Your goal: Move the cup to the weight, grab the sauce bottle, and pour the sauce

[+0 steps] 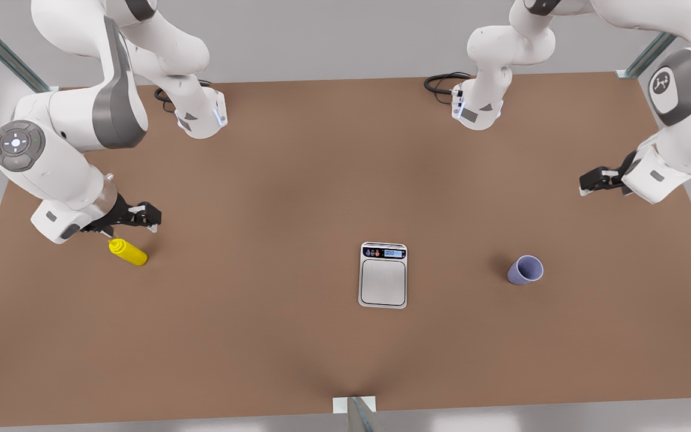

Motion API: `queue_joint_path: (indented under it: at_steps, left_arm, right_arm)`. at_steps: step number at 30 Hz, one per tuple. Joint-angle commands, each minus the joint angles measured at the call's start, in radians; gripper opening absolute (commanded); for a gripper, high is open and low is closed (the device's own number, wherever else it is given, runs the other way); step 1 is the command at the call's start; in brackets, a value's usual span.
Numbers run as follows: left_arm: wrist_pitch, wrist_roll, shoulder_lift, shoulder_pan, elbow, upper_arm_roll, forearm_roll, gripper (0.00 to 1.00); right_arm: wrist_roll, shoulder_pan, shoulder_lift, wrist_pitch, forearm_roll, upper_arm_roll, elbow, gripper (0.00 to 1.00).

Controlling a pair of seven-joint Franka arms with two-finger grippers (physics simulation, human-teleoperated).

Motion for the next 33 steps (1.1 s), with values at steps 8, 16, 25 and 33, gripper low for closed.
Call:
queue_joint_path:
  at_steps: [8, 16, 25, 33]
  left_arm:
    - [0.383, -0.003, 0.176, 0.060, -0.202, 0.003, -0.006, 1.00]
    - [0.736, -0.006, 0.242, 0.059, -0.469, 0.002, -0.026, 1.00]
    - [0.833, -0.006, 0.297, 0.057, -0.462, -0.018, -0.025, 1.00]
    - [0.848, -0.006, 0.324, 0.060, -0.462, -0.018, -0.026, 1.00]
  right_arm:
    - [-0.722, -0.245, -0.015, -0.038, 0.221, -0.002, 0.002, 1.00]
    - [-1.529, -0.618, 0.183, -0.092, 0.713, -0.005, -0.012, 1.00]
    - [-2.090, -0.785, 0.488, -0.146, 0.954, -0.006, -0.076, 1.00]
    - [-2.393, -0.833, 0.557, -0.146, 0.939, -0.008, -0.208, 1.00]
